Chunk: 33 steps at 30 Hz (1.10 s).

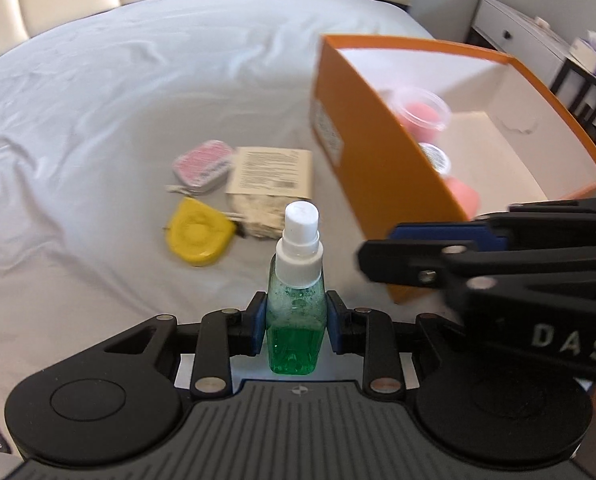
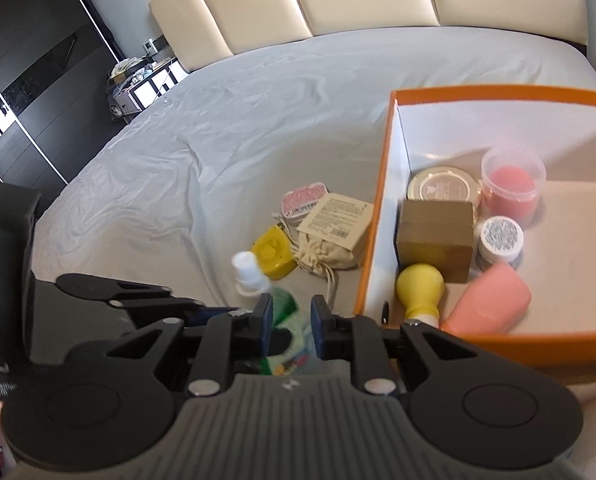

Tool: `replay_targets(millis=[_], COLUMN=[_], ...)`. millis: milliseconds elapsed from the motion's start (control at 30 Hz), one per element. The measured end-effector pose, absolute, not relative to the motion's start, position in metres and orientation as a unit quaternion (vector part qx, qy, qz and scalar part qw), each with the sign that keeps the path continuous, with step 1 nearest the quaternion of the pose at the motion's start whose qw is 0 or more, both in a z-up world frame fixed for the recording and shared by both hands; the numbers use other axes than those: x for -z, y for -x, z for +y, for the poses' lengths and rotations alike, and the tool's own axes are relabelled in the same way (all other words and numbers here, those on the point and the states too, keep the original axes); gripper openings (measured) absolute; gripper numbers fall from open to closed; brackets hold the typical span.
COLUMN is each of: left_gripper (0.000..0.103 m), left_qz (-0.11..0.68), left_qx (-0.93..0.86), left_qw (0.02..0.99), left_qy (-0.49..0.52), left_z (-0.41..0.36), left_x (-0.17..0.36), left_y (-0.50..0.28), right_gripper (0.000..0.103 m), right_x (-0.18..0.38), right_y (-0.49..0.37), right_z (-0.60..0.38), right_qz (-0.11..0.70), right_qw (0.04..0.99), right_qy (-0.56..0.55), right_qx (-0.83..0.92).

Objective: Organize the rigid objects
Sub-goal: 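Lift the green spray bottle with the left tool while the right tool approaches the beige pouch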

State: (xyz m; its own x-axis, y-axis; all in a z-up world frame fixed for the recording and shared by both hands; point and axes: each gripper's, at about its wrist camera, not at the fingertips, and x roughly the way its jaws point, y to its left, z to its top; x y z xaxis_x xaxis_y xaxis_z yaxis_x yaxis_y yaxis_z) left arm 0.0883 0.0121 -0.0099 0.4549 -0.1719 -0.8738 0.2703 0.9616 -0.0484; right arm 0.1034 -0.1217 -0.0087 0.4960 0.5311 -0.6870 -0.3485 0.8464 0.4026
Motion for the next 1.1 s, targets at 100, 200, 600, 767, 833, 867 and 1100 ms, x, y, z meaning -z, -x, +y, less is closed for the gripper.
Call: replay_targets(millis=[100, 200, 600, 767, 833, 867, 1100], left_gripper=[0.034, 0.034, 0.034, 0.033, 0.034, 0.034, 0.034], left_qz=[0.510, 0.507, 0.486, 0.485, 0.479, 0.476, 0.480], left_qx=[0.106, 0.077, 0.054, 0.032, 0.013, 0.011, -0.001], left_qw=[0.853, 0.858, 0.864, 0.860, 0.863, 0.863, 0.856], left_qy=[-0.028, 0.030, 0.121, 0.155, 0.161, 0.169, 0.193], left_z=[0.032, 0.057, 0.083, 0.099, 0.105, 0.109, 0.119], left_x=[0.007, 0.003, 0.013, 0.016, 0.016, 0.016, 0.022], left_y=[-0.098, -0.108, -0.128, -0.129, -0.132, -0.133, -0.141], right_gripper=[0.029, 0.032, 0.045, 0.055, 0.060, 0.068, 0.077], right_x=[0.003, 0.001, 0.023, 0.039, 0.040, 0.040, 0.058], right_y=[-0.108, -0.113, -0.147, -0.158, -0.163, -0.168, -0.208], right_z=[-0.115, -0.104, -0.025, 0.001, 0.008, 0.011, 0.029], right_qz=[0.422, 0.422, 0.410, 0.418, 0.415, 0.416, 0.469], right_qw=[0.865, 0.865, 0.822, 0.800, 0.789, 0.782, 0.735], right_qy=[-0.092, -0.066, 0.289, 0.353, 0.372, 0.380, 0.409], right_qx=[-0.256, -0.265, -0.271, -0.247, -0.258, -0.266, -0.271])
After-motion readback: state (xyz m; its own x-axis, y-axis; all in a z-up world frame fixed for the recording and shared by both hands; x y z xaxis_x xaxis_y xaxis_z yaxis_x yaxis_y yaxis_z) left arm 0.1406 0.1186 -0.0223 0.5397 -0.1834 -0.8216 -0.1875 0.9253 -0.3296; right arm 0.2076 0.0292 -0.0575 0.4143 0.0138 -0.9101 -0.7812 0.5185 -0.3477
